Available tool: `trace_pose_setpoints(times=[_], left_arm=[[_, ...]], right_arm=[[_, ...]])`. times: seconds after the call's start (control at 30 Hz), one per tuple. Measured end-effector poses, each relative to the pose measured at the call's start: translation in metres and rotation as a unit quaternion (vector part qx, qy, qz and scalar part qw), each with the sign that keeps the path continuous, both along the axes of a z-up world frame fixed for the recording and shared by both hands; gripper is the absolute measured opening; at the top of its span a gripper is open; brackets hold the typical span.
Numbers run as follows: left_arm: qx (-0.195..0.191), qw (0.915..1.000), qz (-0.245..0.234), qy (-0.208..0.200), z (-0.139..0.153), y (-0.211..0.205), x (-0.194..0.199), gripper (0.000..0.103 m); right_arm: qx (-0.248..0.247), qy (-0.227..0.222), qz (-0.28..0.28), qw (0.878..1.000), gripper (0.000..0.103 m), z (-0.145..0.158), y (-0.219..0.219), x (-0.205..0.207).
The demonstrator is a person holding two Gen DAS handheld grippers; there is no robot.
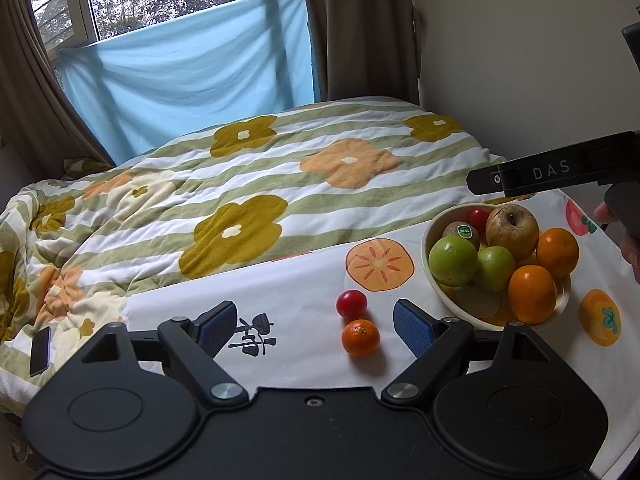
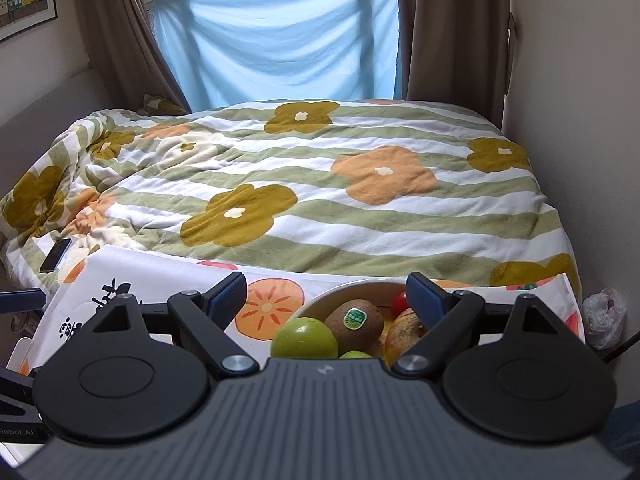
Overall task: Organize fruits
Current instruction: 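Withdraw both grippers and grasp the small tangerine with the left gripper, then lift the tangerine with the left gripper while the right gripper grasps the red tomato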
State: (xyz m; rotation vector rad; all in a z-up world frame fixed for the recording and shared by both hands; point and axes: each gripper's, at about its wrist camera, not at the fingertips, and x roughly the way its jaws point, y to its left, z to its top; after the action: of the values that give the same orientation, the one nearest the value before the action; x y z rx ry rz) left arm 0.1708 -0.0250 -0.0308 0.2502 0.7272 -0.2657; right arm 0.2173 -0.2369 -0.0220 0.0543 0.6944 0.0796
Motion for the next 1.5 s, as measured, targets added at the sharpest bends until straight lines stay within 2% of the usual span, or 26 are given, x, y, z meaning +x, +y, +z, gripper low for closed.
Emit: trace_pose_setpoints(times=[0.3,0.63,0.73,0.9,1.07,1.1,1.27,1.5], left_arm=[[-0.005,0.9992,-0.035,0.017,-0.012,0.022,0.011,0.089],[0.007,0.9929,-0.110,0.044,-0.064,0.007,0.038,0.088],[0.012,0.9903,-0.129,0.051,-0.081,-0.001,0.046,0.083],[0.011,0.9858,-0.154,0.066,-0.103,-0.011,0.059,0.064],[0.008,0.9821,-0.175,0.070,-0.111,-0.018,0.064,0.055],[0.007,0.9812,-0.178,0.073,-0.112,-0.018,0.065,0.042],[-0.002,0.9790,-0.185,0.086,-0.113,-0.015,0.068,0.041],[0.023,0.9820,-0.170,0.080,-0.111,0.003,0.068,0.040]], right_arm=[[0.006,0.002,-0.021,1.000,0.102,-0.004,0.035,-0.019],[0.008,0.015,-0.067,0.998,0.102,-0.030,0.052,-0.029],[0.011,0.025,-0.081,0.996,0.102,-0.041,0.054,-0.031],[0.009,0.037,-0.097,0.995,0.102,-0.055,0.058,-0.031],[0.011,0.043,-0.106,0.993,0.102,-0.062,0.060,-0.028],[0.012,0.045,-0.107,0.993,0.102,-0.063,0.060,-0.026],[0.013,0.045,-0.105,0.993,0.102,-0.065,0.066,-0.020],[0.020,0.047,-0.088,0.995,0.102,-0.067,0.076,-0.009]])
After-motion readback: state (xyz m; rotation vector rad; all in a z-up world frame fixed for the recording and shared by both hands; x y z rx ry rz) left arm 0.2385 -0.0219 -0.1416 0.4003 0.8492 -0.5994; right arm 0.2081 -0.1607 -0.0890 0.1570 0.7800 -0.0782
